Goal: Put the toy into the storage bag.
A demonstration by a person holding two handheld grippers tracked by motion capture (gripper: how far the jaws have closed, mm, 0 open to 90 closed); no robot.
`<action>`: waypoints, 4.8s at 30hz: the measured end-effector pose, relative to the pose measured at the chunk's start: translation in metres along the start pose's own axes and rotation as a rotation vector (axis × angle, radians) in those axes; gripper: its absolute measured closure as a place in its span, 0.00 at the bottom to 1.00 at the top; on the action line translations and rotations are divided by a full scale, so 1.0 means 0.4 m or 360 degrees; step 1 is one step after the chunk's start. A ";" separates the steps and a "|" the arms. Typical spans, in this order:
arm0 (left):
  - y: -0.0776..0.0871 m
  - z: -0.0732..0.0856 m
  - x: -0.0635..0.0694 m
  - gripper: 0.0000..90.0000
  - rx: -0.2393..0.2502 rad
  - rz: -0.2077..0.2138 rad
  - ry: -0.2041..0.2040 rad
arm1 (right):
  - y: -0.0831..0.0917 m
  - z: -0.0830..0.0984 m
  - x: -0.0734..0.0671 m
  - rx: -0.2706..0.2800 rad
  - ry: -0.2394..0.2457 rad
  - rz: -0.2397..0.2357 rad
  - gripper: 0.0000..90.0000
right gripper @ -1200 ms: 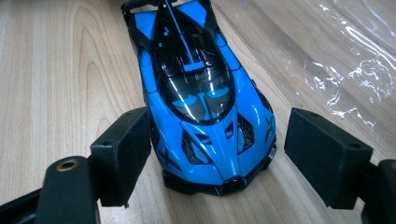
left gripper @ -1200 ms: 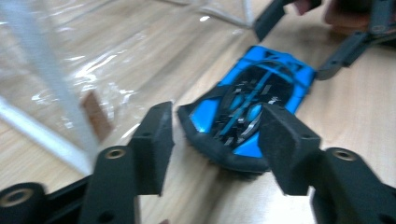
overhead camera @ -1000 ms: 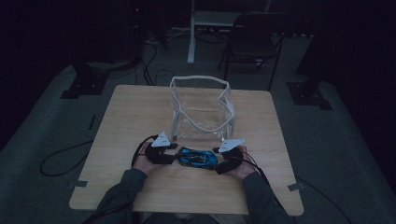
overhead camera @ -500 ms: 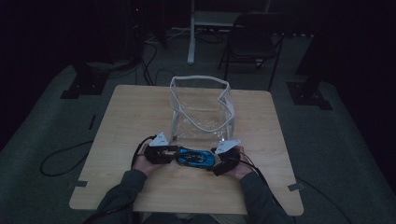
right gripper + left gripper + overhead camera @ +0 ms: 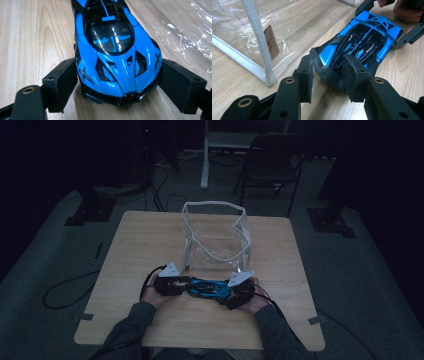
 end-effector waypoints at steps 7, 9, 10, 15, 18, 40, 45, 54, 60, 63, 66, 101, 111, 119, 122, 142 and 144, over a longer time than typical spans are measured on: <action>0.002 0.002 -0.002 0.69 0.0012 0.0013 0.0014 | -0.007 0.003 -0.001 -0.0013 0.0013 0.0016 0.23; 0.002 0.003 -0.004 0.69 0.0017 0.0018 0.0020 | -0.009 0.004 -0.001 -0.0024 0.0019 0.0013 0.23; 0.002 0.004 -0.005 0.69 0.0021 0.0021 0.0022 | -0.010 0.004 0.000 -0.0022 0.0026 0.0008 0.23; 0.003 0.005 -0.007 0.69 0.0025 0.0023 0.0030 | -0.011 0.003 0.001 -0.0028 0.0022 0.0001 0.24; 0.004 0.007 -0.007 0.70 0.0021 0.0013 0.0029 | -0.004 -0.004 -0.005 -0.0024 0.0037 0.0024 0.25; 0.034 -0.003 0.011 0.58 0.0083 0.0030 -0.0003 | 0.081 -0.047 0.003 0.0127 -0.0007 0.0064 0.25; 0.032 -0.006 0.020 0.57 0.0083 0.0068 -0.0008 | 0.103 -0.051 0.010 0.0177 -0.0020 0.0056 0.26; 0.004 0.003 0.033 0.56 0.0002 0.0105 -0.0031 | 0.084 -0.036 0.020 0.0214 -0.0158 -0.0036 0.26; 0.008 0.002 0.029 0.56 0.0012 0.0092 -0.0014 | 0.074 -0.027 0.028 0.0239 -0.0253 -0.0079 0.26; 0.008 0.002 0.028 0.56 0.0012 0.0086 -0.0011 | 0.070 -0.026 0.026 0.0242 -0.0265 -0.0083 0.26; 0.008 0.001 0.026 0.56 0.0016 0.0085 -0.0006 | 0.068 -0.026 0.029 0.0249 -0.0285 -0.0091 0.26; -0.001 0.010 0.020 0.69 -0.0063 0.0036 0.0027 | 0.009 0.013 0.004 -0.0017 -0.0186 -0.0044 0.24; -0.014 0.012 0.034 0.70 -0.0101 0.0072 -0.0005 | -0.001 0.014 -0.021 -0.0072 -0.0081 0.0072 0.16; -0.014 0.011 0.039 0.69 -0.0095 0.0088 -0.0013 | 0.005 0.008 -0.015 -0.0111 -0.0097 0.0083 0.28; -0.009 0.012 0.036 0.69 -0.0099 0.0077 -0.0015 | 0.008 0.007 -0.015 -0.0107 -0.0062 0.0097 0.29; 0.035 0.002 0.009 0.67 0.0037 0.0080 0.0053 | 0.111 -0.051 -0.006 0.0048 0.0010 0.0198 0.29; 0.038 0.002 0.008 0.67 0.0045 0.0076 0.0059 | 0.117 -0.054 -0.009 0.0050 0.0015 0.0202 0.29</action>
Point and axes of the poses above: each handheld gripper's, and its own axes: y roughly backward along the jaws, z roughly out of its underside, x roughly to its right, the point moved 5 cm from there along -y, roughly forward along the jaws, and after that the axes turned 3 degrees about y, right-handed, at the moved point
